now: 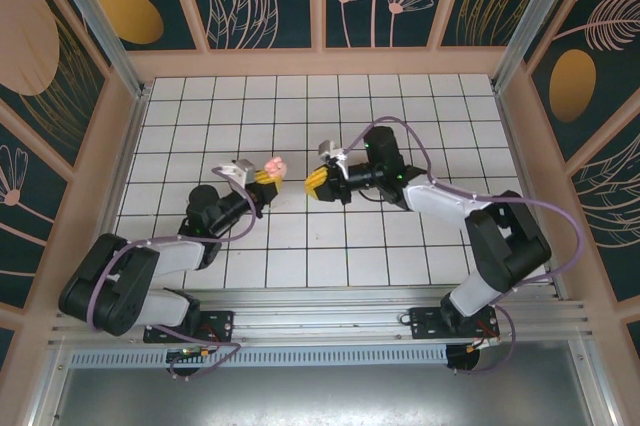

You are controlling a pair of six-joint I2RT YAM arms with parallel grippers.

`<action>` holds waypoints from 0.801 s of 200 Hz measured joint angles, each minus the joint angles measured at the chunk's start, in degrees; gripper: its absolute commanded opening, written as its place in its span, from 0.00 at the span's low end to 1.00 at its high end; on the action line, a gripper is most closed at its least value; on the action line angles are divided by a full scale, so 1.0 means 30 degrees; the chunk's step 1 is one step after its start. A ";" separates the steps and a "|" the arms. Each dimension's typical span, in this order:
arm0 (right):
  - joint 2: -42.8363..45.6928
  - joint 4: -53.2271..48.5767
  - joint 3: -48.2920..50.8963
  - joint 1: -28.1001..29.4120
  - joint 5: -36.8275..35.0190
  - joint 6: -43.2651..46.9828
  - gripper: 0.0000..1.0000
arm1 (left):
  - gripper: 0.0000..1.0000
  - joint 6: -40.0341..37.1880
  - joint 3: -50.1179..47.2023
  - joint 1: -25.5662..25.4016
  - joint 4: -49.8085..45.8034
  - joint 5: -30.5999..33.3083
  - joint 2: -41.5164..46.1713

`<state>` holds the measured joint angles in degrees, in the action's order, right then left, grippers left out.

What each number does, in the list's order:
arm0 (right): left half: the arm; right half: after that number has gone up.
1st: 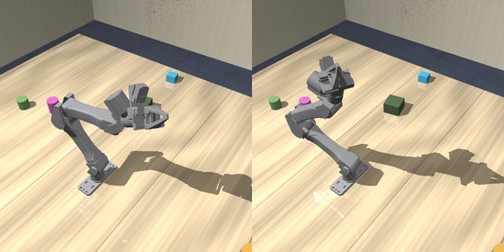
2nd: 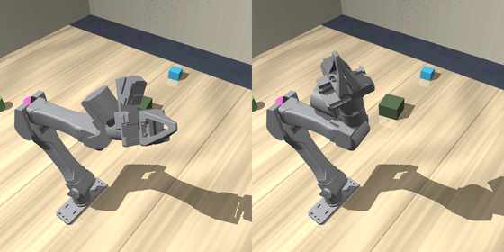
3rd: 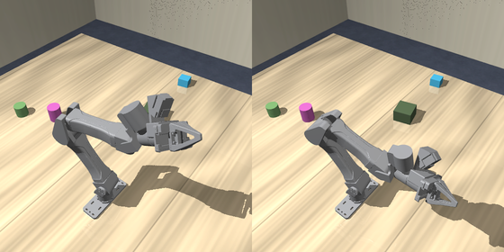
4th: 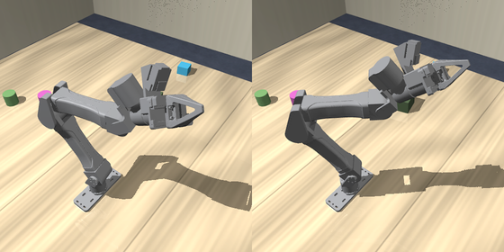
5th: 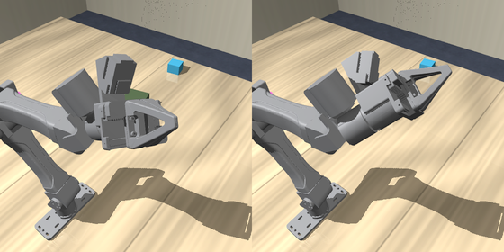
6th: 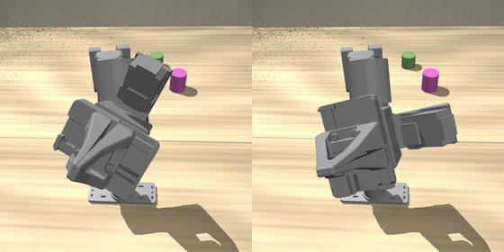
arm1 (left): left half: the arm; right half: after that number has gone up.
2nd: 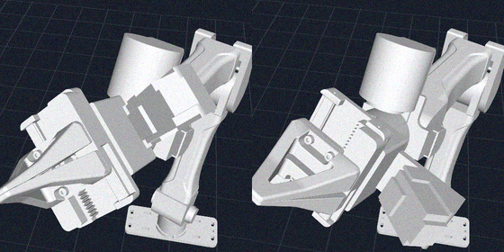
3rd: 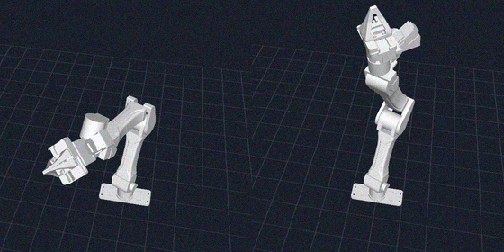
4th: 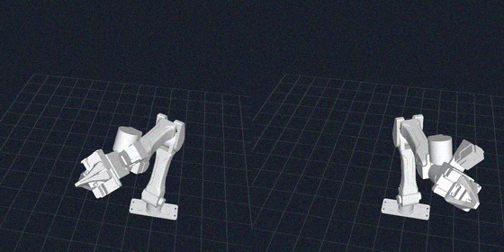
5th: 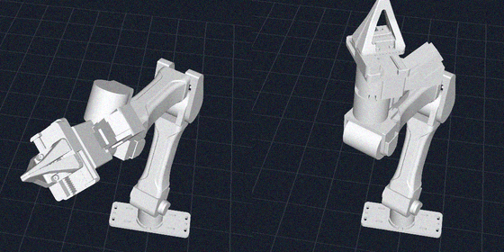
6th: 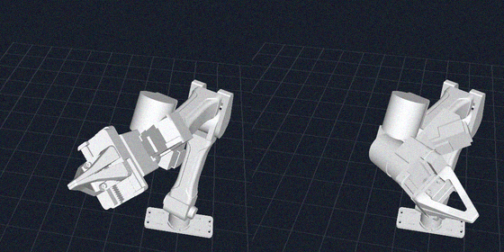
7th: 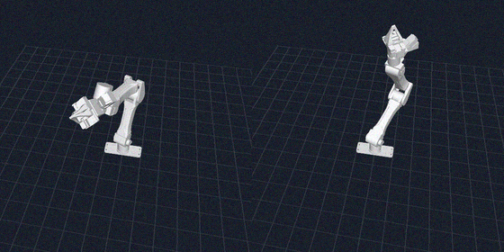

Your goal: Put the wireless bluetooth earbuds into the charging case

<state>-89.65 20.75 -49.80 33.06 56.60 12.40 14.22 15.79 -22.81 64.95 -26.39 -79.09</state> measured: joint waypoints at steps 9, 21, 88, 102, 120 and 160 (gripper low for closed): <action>0.0474 0.1676 0.0867 -0.0248 -0.0284 -0.1494 0.19 | 0.12 -0.0226 0.0197 -0.0539 0.0444 -0.0029 -0.0554; 0.1013 0.3606 0.1821 -0.0444 -0.0801 -0.3104 0.19 | 0.12 -0.0415 0.0474 -0.1151 0.1100 -0.0066 -0.1260; 0.2871 1.0856 0.4954 -0.0175 -0.4291 -0.8728 0.19 | 0.12 -0.1501 0.2514 -0.3803 0.3461 -0.0627 -0.3847; 0.2885 1.1555 0.5195 0.0146 -0.4932 -0.9151 0.19 | 0.12 -0.1763 0.2849 -0.4124 0.3592 -0.0619 -0.3985; 0.2943 1.2240 0.5450 0.0525 -0.5574 -0.9413 0.19 | 0.12 -0.2208 0.3184 -0.4459 0.3548 -0.0481 -0.4073; 0.3045 1.3194 0.5785 0.0772 -0.6645 -0.9632 0.19 | 0.12 -0.2739 0.3388 -0.4605 0.3563 -0.0262 -0.4087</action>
<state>-80.51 60.34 -32.45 35.38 36.67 -16.49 6.00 25.96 -36.62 75.64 -27.18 -91.35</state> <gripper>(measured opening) 0.189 0.170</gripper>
